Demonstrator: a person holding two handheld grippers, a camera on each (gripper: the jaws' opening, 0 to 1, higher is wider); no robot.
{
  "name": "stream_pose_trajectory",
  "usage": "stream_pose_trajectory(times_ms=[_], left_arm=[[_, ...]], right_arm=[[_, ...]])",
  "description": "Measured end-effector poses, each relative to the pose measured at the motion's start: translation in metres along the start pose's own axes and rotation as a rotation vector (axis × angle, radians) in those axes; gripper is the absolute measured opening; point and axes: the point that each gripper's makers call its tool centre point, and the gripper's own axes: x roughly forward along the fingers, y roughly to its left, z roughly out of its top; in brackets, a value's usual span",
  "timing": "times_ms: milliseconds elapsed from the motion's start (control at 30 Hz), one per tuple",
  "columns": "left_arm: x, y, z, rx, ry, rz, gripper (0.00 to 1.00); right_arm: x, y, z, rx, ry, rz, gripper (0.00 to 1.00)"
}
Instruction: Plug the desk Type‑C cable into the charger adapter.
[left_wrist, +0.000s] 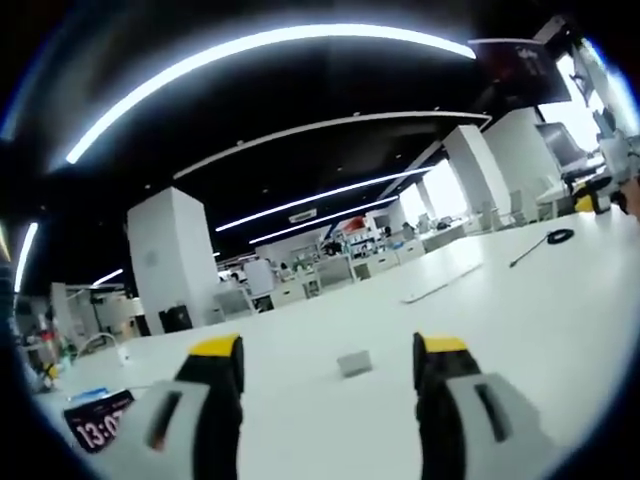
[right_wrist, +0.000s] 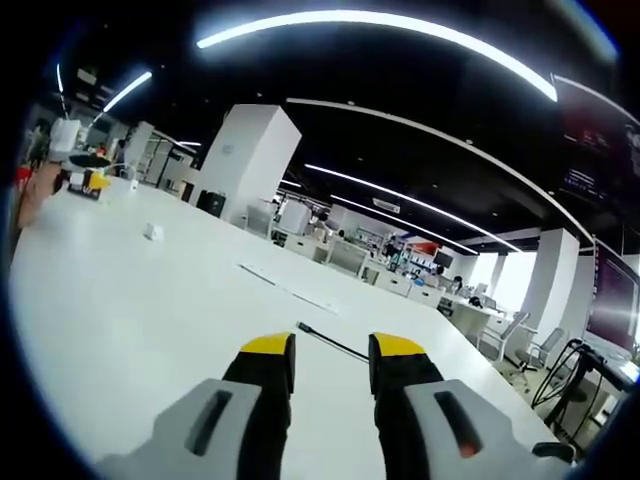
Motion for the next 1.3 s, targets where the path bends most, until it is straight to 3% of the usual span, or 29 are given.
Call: stream_pose_trajectory(times_ms=[300, 467, 600, 800, 1100, 1300], left_arm=[[-0.005, 0.016, 0.003, -0.073, -0.007, 0.031, 0.64], [-0.003, 0.025, 0.022, -0.067, -0.024, 0.029, 0.63], [0.006, 0.035, 0.027, -0.084, -0.026, 0.002, 0.63], [0.033, 0.045, 0.023, -0.026, 0.037, -0.043, 0.61], [0.074, 0.042, 0.024, 0.034, 0.122, -0.159, 0.59], [0.103, 0.036, 0.013, 0.100, 0.213, -0.251, 0.58]], right_arm=[[0.000, 0.002, 0.001, 0.014, -0.009, 0.010, 0.30], [0.000, 0.002, 0.001, 0.020, -0.012, 0.016, 0.30], [0.000, 0.005, 0.003, 0.020, -0.017, 0.026, 0.30], [0.001, 0.005, 0.003, 0.021, -0.016, 0.028, 0.30], [0.002, 0.006, 0.001, 0.021, -0.005, 0.030, 0.30], [0.002, 0.006, 0.001, 0.023, -0.009, 0.031, 0.30]])
